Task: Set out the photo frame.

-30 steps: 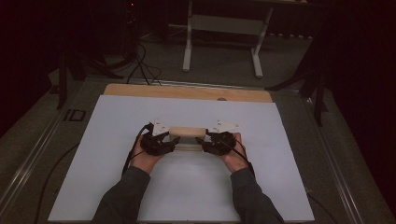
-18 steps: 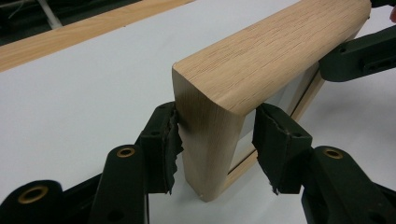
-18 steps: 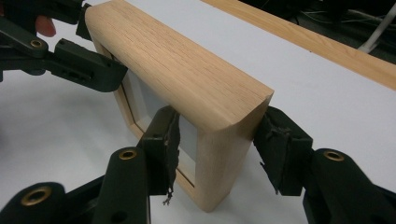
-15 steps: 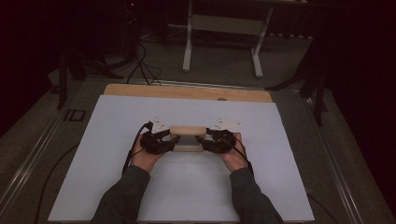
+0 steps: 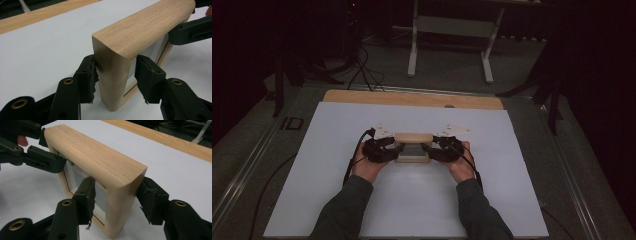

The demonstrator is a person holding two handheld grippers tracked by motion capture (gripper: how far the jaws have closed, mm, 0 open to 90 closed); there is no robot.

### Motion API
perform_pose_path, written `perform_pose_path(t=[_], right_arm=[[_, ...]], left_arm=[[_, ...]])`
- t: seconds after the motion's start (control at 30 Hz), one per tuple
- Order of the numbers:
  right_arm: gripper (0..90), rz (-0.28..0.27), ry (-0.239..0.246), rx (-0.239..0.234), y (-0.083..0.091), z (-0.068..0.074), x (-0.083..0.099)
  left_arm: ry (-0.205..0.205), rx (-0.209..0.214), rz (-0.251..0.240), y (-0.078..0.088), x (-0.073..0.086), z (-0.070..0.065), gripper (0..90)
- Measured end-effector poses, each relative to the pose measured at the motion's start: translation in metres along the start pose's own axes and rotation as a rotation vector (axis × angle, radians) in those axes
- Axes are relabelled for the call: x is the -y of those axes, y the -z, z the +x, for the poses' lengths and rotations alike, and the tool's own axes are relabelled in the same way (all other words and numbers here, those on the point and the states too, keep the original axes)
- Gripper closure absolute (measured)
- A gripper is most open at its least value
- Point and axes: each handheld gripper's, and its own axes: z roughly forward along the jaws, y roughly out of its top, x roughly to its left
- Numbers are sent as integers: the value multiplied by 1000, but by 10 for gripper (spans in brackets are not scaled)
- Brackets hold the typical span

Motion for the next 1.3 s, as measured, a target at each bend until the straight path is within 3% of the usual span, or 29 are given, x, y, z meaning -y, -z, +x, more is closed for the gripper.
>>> perform_pose_path(t=[0.2, 0.37, 0.47, 0.77, 1.0, 1.3], right_arm=[[488, -2, -32, -1, -3, -3, -1], [487, 3, -39, 5, -2, -2, -2], [487, 4, -49, -1, -2, -3, -2], [477, 5, -66, -10, -5, -6, -3], [470, 10, -44, 6, -8, -4, -4], [462, 18, -56, 19, -11, -5, -6]], left_arm=[[19, 3, -4, -2, -1, 2, 518], [47, 28, 2, -1, -3, 5, 517], [86, 52, -9, -1, -3, 8, 518], [103, 51, 0, -1, -3, 10, 530], [86, 37, 1, -3, -2, 10, 525], [106, 35, -2, -6, -3, 12, 520]])
